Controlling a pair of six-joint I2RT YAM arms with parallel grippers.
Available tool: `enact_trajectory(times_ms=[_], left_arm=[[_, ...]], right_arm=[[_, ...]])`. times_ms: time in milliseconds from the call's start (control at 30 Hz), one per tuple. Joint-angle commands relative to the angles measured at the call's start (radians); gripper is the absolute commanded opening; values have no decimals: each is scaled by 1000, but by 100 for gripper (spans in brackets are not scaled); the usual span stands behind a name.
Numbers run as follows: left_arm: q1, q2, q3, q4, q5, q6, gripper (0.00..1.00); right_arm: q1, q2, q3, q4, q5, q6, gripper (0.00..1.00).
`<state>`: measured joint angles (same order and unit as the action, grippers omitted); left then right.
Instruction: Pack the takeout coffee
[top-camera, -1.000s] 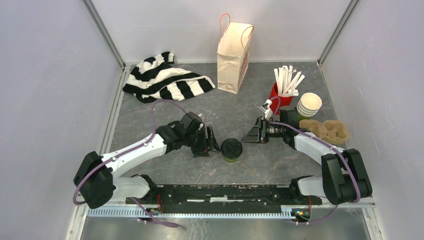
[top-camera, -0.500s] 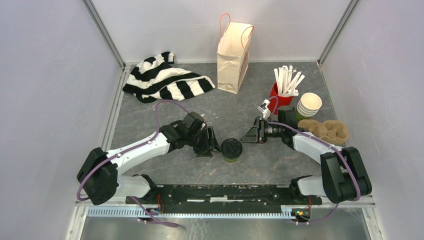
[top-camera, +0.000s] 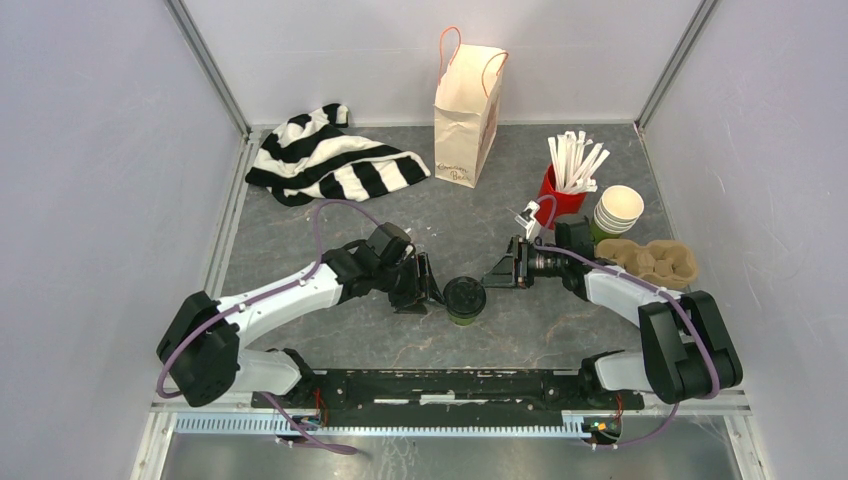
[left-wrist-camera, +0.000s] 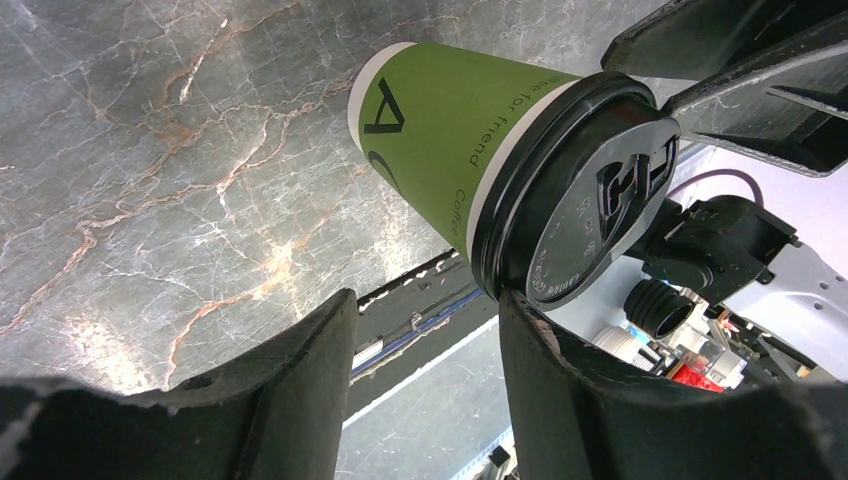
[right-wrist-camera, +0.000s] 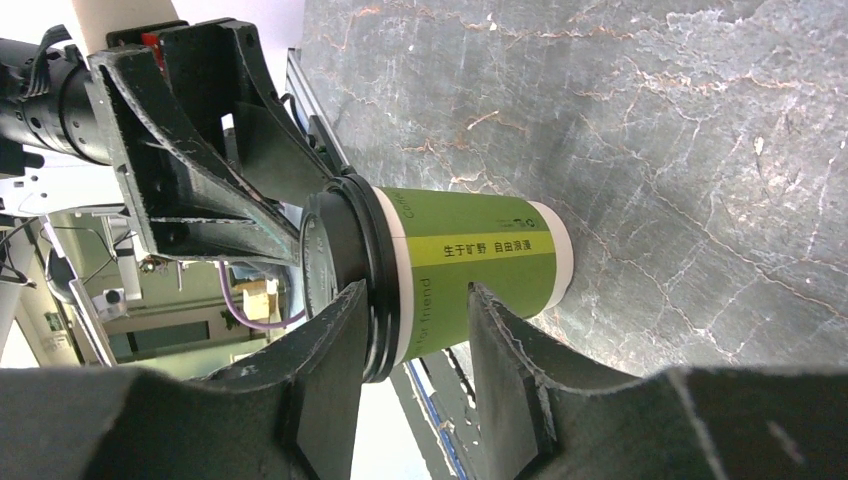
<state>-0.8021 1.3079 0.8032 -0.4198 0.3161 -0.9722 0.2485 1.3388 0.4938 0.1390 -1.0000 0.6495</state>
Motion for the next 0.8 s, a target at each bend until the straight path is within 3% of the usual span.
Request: enact_trajectory(times_ms=[0,267,400,533,767], left_arm=[[-8,27,1,-35,-52,1,60],[-16,60,-34,-44,-81,11,58],[-20,80,-151,-10,-97,-5,57],[-20,64,-233,-9,-125,-18,55],[-66,133,-247,-84,-201,10,50]], right_arm=[[11,13,-49,21,3,-32,45],[11,13,-99,-45,53,-124,44],[11,30,-132,-136,113,-240,43],[3,27,-181,-136,144,-280,44],[-1,44,-211,-126,152,-299,44]])
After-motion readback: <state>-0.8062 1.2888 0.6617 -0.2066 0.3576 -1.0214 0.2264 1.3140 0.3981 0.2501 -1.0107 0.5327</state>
